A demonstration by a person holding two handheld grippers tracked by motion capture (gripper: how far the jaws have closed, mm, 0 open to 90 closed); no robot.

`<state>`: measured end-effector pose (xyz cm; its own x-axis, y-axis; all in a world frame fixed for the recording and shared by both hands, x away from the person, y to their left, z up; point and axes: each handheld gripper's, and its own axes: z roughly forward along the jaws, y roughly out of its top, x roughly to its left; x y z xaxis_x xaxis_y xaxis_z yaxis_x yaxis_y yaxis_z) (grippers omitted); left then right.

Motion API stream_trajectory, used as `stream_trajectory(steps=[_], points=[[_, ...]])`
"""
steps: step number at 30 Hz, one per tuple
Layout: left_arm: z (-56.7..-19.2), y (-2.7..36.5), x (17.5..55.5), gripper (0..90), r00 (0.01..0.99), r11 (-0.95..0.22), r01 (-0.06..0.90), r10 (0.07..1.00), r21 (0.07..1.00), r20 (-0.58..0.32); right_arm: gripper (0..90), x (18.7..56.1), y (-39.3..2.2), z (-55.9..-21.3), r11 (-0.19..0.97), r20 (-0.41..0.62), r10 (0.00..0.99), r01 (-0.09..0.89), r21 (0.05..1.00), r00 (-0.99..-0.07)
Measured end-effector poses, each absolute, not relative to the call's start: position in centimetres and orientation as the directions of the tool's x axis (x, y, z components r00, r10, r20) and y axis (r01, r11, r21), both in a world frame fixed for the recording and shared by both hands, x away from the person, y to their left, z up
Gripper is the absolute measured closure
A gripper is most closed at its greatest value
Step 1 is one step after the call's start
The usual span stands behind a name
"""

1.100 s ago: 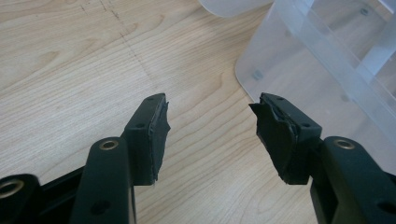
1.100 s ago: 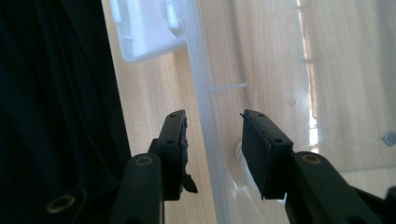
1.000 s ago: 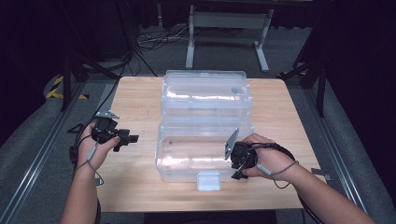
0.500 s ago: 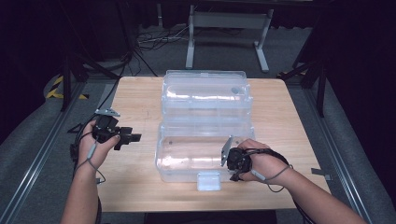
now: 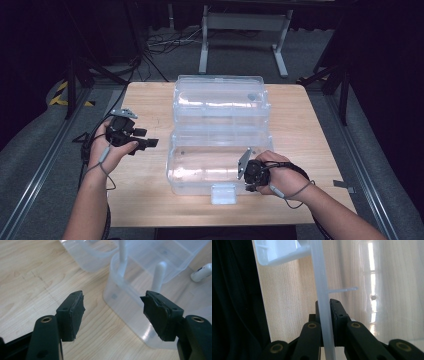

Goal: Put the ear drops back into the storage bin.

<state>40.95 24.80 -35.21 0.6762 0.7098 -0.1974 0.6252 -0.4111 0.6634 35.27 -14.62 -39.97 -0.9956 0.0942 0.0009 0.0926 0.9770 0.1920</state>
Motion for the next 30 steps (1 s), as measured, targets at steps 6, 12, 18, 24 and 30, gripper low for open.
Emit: stream_trajectory(steps=[6,12,18,24,30], points=[[-33.4,23.5,41.1,35.9,0.712,-0.434,0.59,0.678,0.68,-0.185,86.2,35.3,-14.9,-40.0,0.972,0.01,0.103,0.103,0.213,-0.995],[-32.2,22.3,41.6,36.3,0.738,-0.461,0.562,0.655,0.686,-0.164,86.0,35.2,-15.1,-40.0,0.966,0.013,0.119,0.118,0.231,-0.993],[-30.9,20.6,42.0,37.7,0.787,-0.509,0.504,0.603,0.698,-0.128,85.6,35.2,-15.2,-40.1,0.962,0.021,0.134,0.135,0.239,-0.991],[-29.8,19.2,42.8,38.2,0.813,-0.535,0.472,0.572,0.701,-0.11,85.4,35.3,-15.3,-40.1,0.962,0.019,0.123,0.124,0.244,-0.992],[-29.0,18.1,43.4,38.2,0.829,-0.542,0.448,0.551,0.711,-0.102,85.1,35.3,-15.4,-40.1,0.957,0.027,0.133,0.135,0.256,-0.991]])
